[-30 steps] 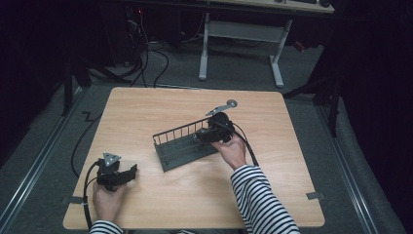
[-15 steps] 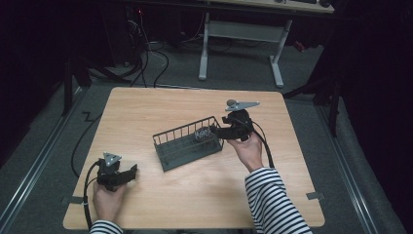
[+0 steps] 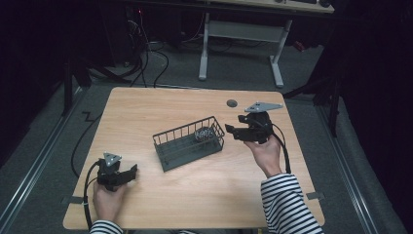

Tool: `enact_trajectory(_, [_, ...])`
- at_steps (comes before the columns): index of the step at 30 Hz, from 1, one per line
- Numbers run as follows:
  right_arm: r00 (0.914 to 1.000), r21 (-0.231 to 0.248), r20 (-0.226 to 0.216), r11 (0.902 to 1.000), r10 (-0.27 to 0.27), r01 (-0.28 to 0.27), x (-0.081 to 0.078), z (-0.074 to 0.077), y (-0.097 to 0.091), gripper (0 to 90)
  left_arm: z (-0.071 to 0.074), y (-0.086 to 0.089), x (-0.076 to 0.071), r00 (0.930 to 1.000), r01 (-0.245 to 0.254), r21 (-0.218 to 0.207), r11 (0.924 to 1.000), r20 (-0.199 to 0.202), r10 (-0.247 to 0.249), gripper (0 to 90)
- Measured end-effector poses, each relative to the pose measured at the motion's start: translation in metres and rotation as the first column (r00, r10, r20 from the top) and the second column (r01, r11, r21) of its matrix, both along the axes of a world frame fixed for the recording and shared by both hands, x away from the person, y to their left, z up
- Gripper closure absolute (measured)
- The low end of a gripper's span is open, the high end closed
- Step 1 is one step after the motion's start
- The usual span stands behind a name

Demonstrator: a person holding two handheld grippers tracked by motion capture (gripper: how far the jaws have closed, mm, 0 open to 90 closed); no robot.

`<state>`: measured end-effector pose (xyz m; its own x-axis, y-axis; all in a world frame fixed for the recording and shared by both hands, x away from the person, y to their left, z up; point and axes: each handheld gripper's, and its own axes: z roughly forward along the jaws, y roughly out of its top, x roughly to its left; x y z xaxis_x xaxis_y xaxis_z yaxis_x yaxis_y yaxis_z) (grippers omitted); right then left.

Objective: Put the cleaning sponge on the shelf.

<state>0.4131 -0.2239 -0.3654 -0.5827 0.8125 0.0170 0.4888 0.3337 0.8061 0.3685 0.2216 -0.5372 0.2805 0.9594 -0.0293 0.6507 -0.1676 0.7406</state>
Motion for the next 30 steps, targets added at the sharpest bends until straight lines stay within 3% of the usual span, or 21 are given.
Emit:
enact_trajectory(11, [0.9990,0.018,0.035,0.9995,-0.027,0.027,-0.019,0.011,-0.023,37.1,0.000,0.000,0.000,1.0000,0.000,-0.001,1.0000,0.000,0.000,25.1])
enact_trajectory(20, [0.9967,-0.016,0.048,0.9977,-0.065,0.065,-0.033,0.006,-0.041,37.2,0.000,0.000,0.000,1.0000,0.002,0.003,1.0000,0.000,-0.002,25.1])
enact_trajectory(30, [0.9937,0.021,0.063,0.9956,-0.093,0.092,-0.053,0.001,-0.063,38.0,0.000,0.000,0.000,1.0000,0.003,0.004,1.0000,-0.002,-0.003,25.0])
